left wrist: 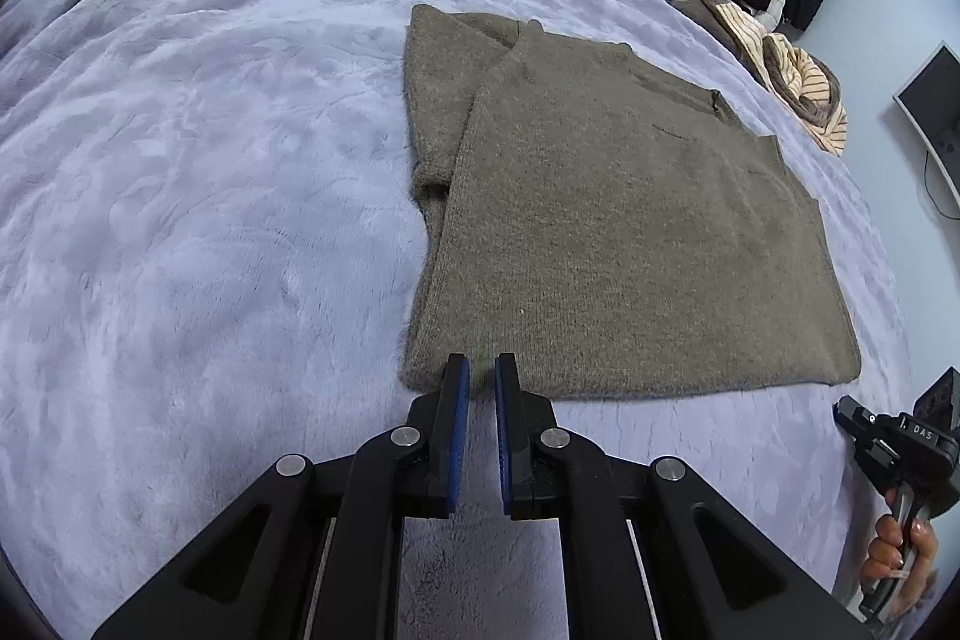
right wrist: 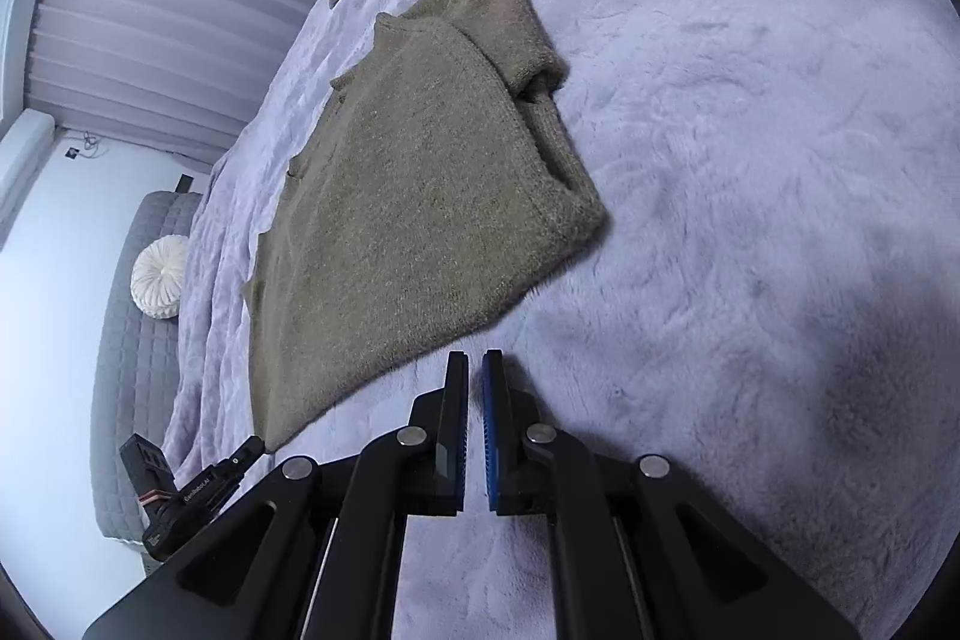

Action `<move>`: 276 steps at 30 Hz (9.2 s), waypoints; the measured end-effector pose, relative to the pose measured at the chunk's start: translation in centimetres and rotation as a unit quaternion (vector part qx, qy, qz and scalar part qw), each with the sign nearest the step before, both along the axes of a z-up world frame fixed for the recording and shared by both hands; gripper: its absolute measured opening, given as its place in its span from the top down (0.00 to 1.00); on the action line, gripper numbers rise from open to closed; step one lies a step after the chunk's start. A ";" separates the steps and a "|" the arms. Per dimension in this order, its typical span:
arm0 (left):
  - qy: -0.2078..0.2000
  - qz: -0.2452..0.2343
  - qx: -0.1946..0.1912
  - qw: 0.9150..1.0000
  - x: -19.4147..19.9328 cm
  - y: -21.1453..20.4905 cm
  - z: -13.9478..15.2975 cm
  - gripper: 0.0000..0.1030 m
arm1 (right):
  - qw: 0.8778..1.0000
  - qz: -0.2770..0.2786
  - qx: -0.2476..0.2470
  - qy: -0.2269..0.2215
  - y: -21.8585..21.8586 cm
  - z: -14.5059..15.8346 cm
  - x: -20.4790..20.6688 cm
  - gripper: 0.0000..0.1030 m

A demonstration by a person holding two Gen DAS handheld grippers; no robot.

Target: Fold small clothes

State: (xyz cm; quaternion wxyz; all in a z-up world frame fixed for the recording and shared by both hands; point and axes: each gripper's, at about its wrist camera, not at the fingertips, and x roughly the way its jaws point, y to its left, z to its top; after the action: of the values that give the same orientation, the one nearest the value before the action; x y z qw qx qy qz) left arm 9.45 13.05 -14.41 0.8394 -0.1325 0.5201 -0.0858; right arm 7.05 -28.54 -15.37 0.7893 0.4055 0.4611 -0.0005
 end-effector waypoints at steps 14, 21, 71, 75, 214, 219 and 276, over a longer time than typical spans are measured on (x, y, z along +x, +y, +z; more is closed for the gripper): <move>-0.012 0.043 0.016 0.999 -4.2 0.7 0.4 0.01 | 1.000 0.005 -0.010 -0.005 2.0 0.6 -2.1 0.57; 0.023 0.060 -0.009 0.998 -4.9 2.4 -1.2 0.01 | 0.999 0.025 -0.035 -0.025 3.6 1.6 -2.5 0.32; -0.015 0.104 0.111 0.988 -5.9 8.0 -1.3 0.01 | 0.956 0.276 -0.049 0.083 25.3 -0.9 8.4 0.68; -0.015 0.097 0.117 0.988 -5.9 7.5 -1.2 0.01 | 0.967 0.240 -0.024 0.082 22.2 -1.3 5.8 0.66; -0.050 -0.097 0.034 0.993 11.7 -17.6 4.3 0.14 | 0.993 -0.012 0.077 -0.093 -8.8 2.0 9.2 0.62; -0.014 -0.087 0.005 0.996 10.5 -16.5 2.7 0.14 | 0.989 0.044 0.100 -0.104 -6.4 3.0 6.2 0.39; -0.071 -0.088 0.108 0.988 12.2 -21.1 3.0 0.14 | 0.996 0.020 -0.078 -0.024 -7.2 5.0 5.3 0.72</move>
State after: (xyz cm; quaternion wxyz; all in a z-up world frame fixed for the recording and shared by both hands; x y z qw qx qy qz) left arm 21.63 -8.08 -11.45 0.8728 0.0120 0.4748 -0.1121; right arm 12.36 -35.72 -10.38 0.8293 0.3334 0.4482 -0.0108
